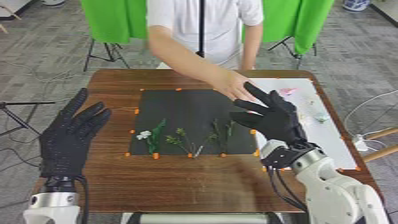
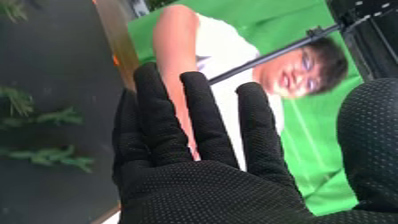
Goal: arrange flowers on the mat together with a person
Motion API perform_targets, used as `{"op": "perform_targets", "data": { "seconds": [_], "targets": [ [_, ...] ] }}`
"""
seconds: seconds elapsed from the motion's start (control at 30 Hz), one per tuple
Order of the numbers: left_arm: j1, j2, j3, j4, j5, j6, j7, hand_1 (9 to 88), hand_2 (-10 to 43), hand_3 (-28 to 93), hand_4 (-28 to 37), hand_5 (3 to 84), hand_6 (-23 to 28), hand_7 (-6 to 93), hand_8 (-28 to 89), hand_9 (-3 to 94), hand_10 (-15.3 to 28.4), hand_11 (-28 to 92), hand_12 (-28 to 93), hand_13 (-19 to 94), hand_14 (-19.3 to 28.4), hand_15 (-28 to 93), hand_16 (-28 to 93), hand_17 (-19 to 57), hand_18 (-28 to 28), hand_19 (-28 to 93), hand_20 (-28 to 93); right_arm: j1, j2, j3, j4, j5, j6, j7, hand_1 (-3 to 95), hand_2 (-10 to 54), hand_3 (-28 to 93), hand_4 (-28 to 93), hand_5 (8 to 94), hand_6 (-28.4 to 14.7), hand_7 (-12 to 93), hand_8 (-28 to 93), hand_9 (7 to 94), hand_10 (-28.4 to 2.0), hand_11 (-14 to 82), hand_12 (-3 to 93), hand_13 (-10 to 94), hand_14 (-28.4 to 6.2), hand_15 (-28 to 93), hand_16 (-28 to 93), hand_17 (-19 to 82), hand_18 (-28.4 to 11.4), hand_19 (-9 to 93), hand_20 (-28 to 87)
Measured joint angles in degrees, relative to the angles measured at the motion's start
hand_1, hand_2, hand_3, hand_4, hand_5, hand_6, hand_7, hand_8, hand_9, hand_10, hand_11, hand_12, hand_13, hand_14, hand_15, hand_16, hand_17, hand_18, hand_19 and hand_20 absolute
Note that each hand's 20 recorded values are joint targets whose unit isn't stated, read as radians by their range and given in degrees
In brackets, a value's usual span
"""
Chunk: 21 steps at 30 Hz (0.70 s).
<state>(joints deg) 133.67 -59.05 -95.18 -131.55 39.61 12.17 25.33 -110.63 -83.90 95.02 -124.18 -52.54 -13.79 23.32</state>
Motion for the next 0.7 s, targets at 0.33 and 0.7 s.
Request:
{"op": "perform_targets", "data": {
  "seconds": [0.33, 0.7],
  "targets": [
    [0.1, -0.09, -1.25, -0.07, -0.19, 0.11, 0.67, 20.0, 8.6, 76, -28.3, 34.2, 6.4, 9.0, -9, 36.2, 20.0, 20, 10, 29, 27.3, 47, -10, -3.7, 28.3, 70, -2, -0.6, 0.6, 1.5, -0.9, -0.7, 1.5, 0.9, 15.4, 4.9, 73, -28, 32.9, 1.8, 9, -11, 40.8, -17.2, 6.8, 12.2, 36, -22.2, 24, 16, 6, -23.7, 49, 15],
    [0.2, -0.09, -0.71, -0.06, -0.22, 0.07, 0.48, 20.0, 8.8, 76, -28.3, 34.1, 6.5, 9.1, -9, 36.2, 20.0, 21, 10, 29, 27.3, 46, -10, -3.9, 28.4, 70, -4, -1.1, 1.0, 1.0, -1.0, -0.9, 3.2, 0.3, 15.5, 5.0, 74, -28, 33.5, 1.5, 9, -11, 41.7, -17.4, 7.5, 12.1, 37, -22.1, 26, 15, 6, -23.1, 50, 14]
  ]
}}
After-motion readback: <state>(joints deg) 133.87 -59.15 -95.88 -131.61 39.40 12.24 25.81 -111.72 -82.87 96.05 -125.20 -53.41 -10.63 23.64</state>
